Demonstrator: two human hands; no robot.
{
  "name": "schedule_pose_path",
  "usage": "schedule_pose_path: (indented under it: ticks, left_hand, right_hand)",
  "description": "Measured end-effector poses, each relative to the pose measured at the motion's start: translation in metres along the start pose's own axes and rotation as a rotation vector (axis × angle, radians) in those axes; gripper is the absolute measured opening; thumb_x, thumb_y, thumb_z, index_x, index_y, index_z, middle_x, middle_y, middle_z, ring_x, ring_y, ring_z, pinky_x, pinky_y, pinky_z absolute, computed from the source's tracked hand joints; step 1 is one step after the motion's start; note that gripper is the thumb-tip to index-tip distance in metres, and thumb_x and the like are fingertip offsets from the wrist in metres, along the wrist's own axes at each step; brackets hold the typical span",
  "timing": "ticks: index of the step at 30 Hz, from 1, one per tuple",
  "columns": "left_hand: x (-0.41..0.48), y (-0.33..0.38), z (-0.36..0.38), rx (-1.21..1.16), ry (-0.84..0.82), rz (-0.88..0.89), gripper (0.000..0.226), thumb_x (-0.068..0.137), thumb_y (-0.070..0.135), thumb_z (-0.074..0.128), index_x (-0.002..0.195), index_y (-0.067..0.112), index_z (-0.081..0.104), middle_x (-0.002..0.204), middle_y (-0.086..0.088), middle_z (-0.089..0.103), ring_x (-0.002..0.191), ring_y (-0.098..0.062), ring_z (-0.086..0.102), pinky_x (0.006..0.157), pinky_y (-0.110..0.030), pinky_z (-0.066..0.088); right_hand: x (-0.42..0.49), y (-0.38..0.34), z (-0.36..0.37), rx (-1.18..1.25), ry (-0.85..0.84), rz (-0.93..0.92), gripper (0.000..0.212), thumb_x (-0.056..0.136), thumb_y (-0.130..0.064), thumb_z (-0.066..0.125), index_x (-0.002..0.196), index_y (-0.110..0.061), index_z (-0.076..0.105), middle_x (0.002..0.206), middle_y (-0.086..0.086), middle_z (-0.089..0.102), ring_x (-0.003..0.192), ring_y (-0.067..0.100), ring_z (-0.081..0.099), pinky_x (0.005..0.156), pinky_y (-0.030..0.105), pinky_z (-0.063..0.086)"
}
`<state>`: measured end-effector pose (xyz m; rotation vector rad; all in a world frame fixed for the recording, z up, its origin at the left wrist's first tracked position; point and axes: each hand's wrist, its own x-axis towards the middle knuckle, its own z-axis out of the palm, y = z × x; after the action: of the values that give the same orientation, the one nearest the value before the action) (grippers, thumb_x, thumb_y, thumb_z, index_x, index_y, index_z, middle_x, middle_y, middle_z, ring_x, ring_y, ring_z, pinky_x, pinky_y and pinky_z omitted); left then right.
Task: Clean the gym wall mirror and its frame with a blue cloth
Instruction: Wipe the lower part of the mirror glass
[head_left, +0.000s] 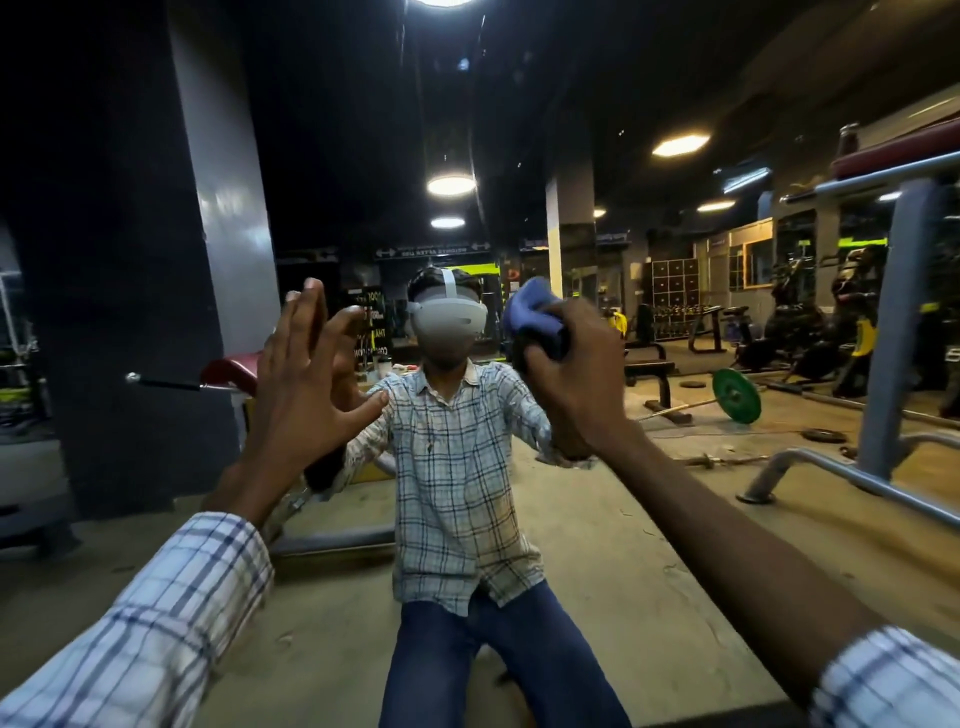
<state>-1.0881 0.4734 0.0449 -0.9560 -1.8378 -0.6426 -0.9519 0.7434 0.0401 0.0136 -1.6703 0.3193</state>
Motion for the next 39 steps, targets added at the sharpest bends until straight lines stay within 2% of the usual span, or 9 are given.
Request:
schedule_pose_path:
  ticks: [5, 13, 15, 17, 19, 24, 29, 33, 39]
  left_hand:
    - [-0.001, 0.013, 0.006, 0.034, -0.017, -0.033, 0.104, 0.074, 0.051, 0.087, 0.16, 0.033, 0.03, 0.173, -0.007, -0.009, 0.16, -0.032, -0.005, 0.124, -0.063, 0.015]
    - [-0.001, 0.063, 0.033, -0.072, -0.005, 0.032, 0.097, 0.072, 0.044, 0.09, 0.155, 0.034, 0.042, 0.173, -0.005, -0.006, 0.159, -0.03, -0.002, 0.122, -0.067, 0.016]
    - [0.002, 0.083, 0.043, -0.082, -0.022, 0.106, 0.097, 0.072, 0.044, 0.089, 0.155, 0.033, 0.041, 0.173, -0.004, -0.006, 0.16, -0.029, -0.002, 0.121, -0.064, 0.017]
    - [0.007, 0.102, 0.051, -0.096, -0.01, 0.146, 0.095, 0.072, 0.043, 0.088, 0.155, 0.031, 0.043, 0.173, -0.006, -0.003, 0.16, -0.028, -0.001, 0.12, -0.06, 0.018]
    - [0.013, 0.12, 0.058, -0.103, -0.007, 0.157, 0.096, 0.071, 0.043, 0.088, 0.155, 0.029, 0.043, 0.173, -0.007, -0.001, 0.16, -0.028, -0.001, 0.121, -0.06, 0.018]
    - [0.016, 0.147, 0.073, -0.087, -0.018, 0.133, 0.098, 0.072, 0.048, 0.086, 0.156, 0.031, 0.039, 0.173, -0.007, -0.003, 0.16, -0.029, -0.002, 0.122, -0.063, 0.017]
    - [0.008, 0.153, 0.086, -0.043, -0.027, 0.093, 0.101, 0.073, 0.053, 0.085, 0.158, 0.03, 0.036, 0.173, -0.007, -0.007, 0.16, -0.03, -0.003, 0.123, -0.063, 0.02]
    - [0.005, 0.155, 0.088, -0.019, -0.026, 0.076, 0.099, 0.075, 0.054, 0.083, 0.159, 0.03, 0.035, 0.173, -0.005, -0.011, 0.16, -0.027, -0.008, 0.123, -0.061, 0.016]
    - [0.006, 0.163, 0.091, -0.006, -0.019, 0.027, 0.103, 0.073, 0.057, 0.084, 0.159, 0.032, 0.033, 0.174, -0.005, -0.009, 0.16, -0.028, -0.007, 0.125, -0.062, 0.015]
  right_hand:
    - [-0.049, 0.014, -0.021, -0.209, -0.681, -0.573, 0.046, 0.085, -0.021, 0.075, 0.129, -0.021, 0.059, 0.119, 0.001, 0.065, 0.098, 0.018, 0.064, 0.086, 0.038, 0.06]
    - [0.066, 0.047, -0.068, -0.086, 0.181, 0.17, 0.037, 0.091, -0.016, 0.073, 0.124, -0.009, 0.058, 0.12, 0.006, 0.056, 0.1, 0.007, 0.049, 0.09, 0.018, 0.05]
    - [0.064, 0.04, -0.065, -0.144, -0.067, -0.071, 0.039, 0.09, -0.017, 0.073, 0.127, -0.011, 0.059, 0.122, 0.008, 0.058, 0.1, 0.006, 0.051, 0.084, 0.006, 0.042]
    - [0.062, 0.037, -0.069, -0.176, -0.363, -0.312, 0.039, 0.088, -0.02, 0.074, 0.124, -0.012, 0.061, 0.116, 0.007, 0.06, 0.097, 0.014, 0.058, 0.086, 0.017, 0.049]
    - [0.075, 0.048, -0.078, -0.179, -0.301, -0.28, 0.038, 0.088, -0.02, 0.074, 0.122, -0.011, 0.061, 0.115, 0.007, 0.06, 0.099, 0.017, 0.06, 0.087, 0.029, 0.052]
    - [0.062, 0.067, -0.088, -0.064, 0.178, 0.223, 0.037, 0.093, -0.012, 0.07, 0.127, -0.011, 0.056, 0.127, 0.005, 0.057, 0.102, 0.003, 0.049, 0.078, 0.004, 0.042]
    - [-0.008, 0.071, -0.077, -0.157, -0.505, -0.352, 0.045, 0.083, -0.014, 0.071, 0.126, -0.018, 0.058, 0.12, 0.004, 0.062, 0.098, 0.022, 0.064, 0.082, 0.04, 0.059]
    - [-0.023, 0.09, -0.087, -0.033, -0.171, -0.028, 0.033, 0.082, -0.014, 0.076, 0.112, -0.016, 0.061, 0.111, 0.0, 0.061, 0.09, 0.011, 0.057, 0.076, 0.037, 0.057]
    - [-0.053, 0.099, -0.085, -0.09, -0.424, -0.19, 0.039, 0.075, -0.02, 0.072, 0.112, -0.022, 0.059, 0.111, -0.001, 0.06, 0.088, 0.029, 0.061, 0.065, 0.038, 0.053]
